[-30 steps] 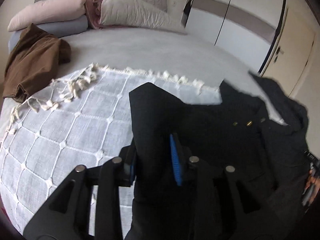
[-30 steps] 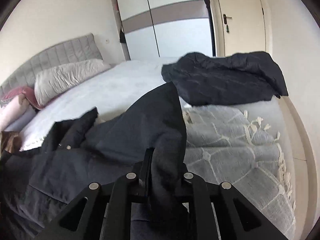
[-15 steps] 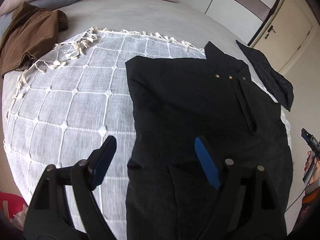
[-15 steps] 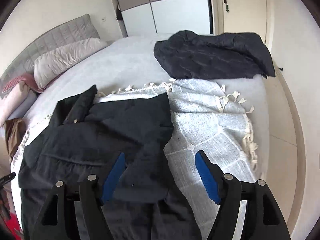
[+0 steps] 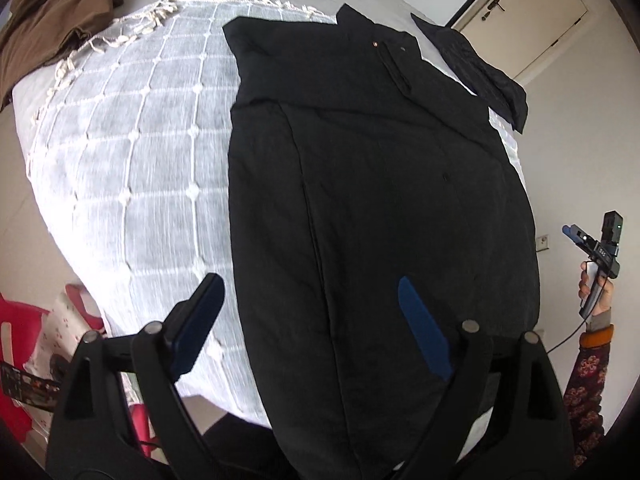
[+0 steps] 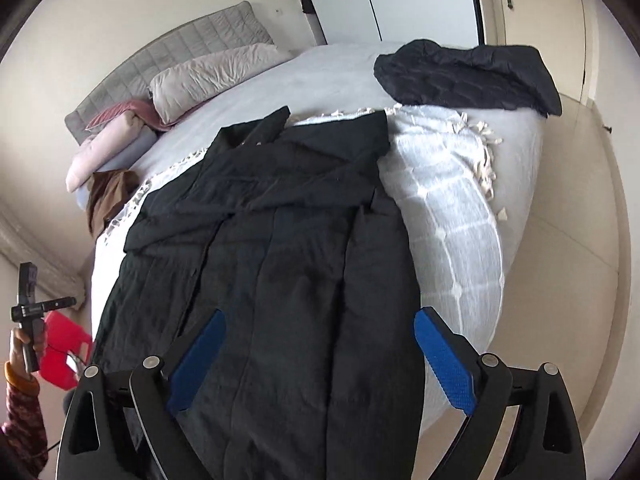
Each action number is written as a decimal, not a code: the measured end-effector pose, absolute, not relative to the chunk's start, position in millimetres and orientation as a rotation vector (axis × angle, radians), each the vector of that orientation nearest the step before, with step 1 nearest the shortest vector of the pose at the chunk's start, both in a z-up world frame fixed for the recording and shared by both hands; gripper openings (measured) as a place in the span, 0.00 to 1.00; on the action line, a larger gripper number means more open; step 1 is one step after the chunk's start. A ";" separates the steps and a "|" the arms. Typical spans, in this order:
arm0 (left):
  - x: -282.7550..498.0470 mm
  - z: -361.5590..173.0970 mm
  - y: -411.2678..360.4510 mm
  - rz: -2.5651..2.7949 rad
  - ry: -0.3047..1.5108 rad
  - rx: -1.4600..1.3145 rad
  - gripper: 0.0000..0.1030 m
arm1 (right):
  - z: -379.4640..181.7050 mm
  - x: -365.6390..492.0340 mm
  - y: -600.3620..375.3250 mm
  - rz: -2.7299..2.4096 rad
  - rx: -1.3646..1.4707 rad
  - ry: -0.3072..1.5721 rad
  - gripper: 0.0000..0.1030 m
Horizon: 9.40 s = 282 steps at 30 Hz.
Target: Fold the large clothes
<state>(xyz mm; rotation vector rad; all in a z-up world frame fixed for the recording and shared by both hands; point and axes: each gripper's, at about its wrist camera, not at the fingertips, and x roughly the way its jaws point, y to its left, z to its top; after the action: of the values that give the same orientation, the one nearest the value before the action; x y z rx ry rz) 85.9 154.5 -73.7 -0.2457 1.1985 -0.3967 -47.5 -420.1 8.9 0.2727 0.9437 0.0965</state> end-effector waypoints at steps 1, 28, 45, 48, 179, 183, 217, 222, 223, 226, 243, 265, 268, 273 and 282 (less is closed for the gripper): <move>76.9 -77.6 155.8 -0.409 1.213 -0.256 0.86 | 0.4 -58.8 -422.8 0.098 0.295 0.958 0.94; -13.4 -188.9 149.7 -0.643 1.537 -0.501 0.75 | -140.8 -157.3 -452.6 0.132 0.728 1.068 0.90; -10.2 -53.8 121.0 -0.745 1.157 -0.590 0.11 | -20.6 -162.7 -413.0 0.219 0.616 0.824 0.08; 7.2 -18.9 113.7 -0.750 1.076 -0.575 0.11 | 11.4 -148.5 -400.8 0.241 0.559 0.779 0.08; 199.9 -102.4 167.5 -0.268 0.966 -0.161 0.69 | -35.0 65.0 -370.0 -0.042 0.155 0.902 0.73; 215.1 -116.3 150.6 -0.264 0.983 -0.155 0.24 | -58.6 91.6 -357.9 -0.021 0.056 0.923 0.48; 259.2 -110.9 187.8 -0.114 0.799 -0.433 0.06 | -50.2 141.5 -430.0 -0.001 0.439 0.906 0.33; 249.3 -100.8 190.9 -0.099 0.736 -0.457 0.05 | -34.6 134.5 -405.7 -0.034 0.304 0.862 0.04; 247.1 -94.7 190.3 -0.094 0.713 -0.451 0.05 | -25.8 131.6 -403.2 -0.043 0.288 0.830 0.03; 247.3 -67.5 187.9 -0.090 0.637 -0.428 0.05 | 7.2 128.1 -392.2 -0.087 0.220 0.721 0.02; 362.7 -165.7 180.3 0.062 0.904 -0.316 0.14 | -75.0 252.8 -389.4 -0.312 0.067 0.866 0.04; 329.6 -130.8 44.7 -0.237 0.967 -0.162 0.80 | -71.3 236.5 -140.6 0.239 -0.126 0.955 0.74; 338.5 -148.7 79.6 -0.184 0.985 -0.143 0.78 | -86.0 249.9 -165.9 0.229 -0.091 0.946 0.74; 352.9 -160.1 164.0 0.045 0.992 -0.033 0.75 | -94.9 269.9 -296.8 -0.042 -0.039 0.966 0.82; 319.8 -137.7 221.4 0.206 1.009 -0.077 0.76 | -61.5 214.3 -424.3 -0.439 0.160 0.908 0.82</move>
<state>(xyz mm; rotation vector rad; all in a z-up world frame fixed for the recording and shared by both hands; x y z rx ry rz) 319.8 221.4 -137.7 -0.0769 1.0088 0.2058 214.3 -424.3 -61.5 0.1597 0.9076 -0.4389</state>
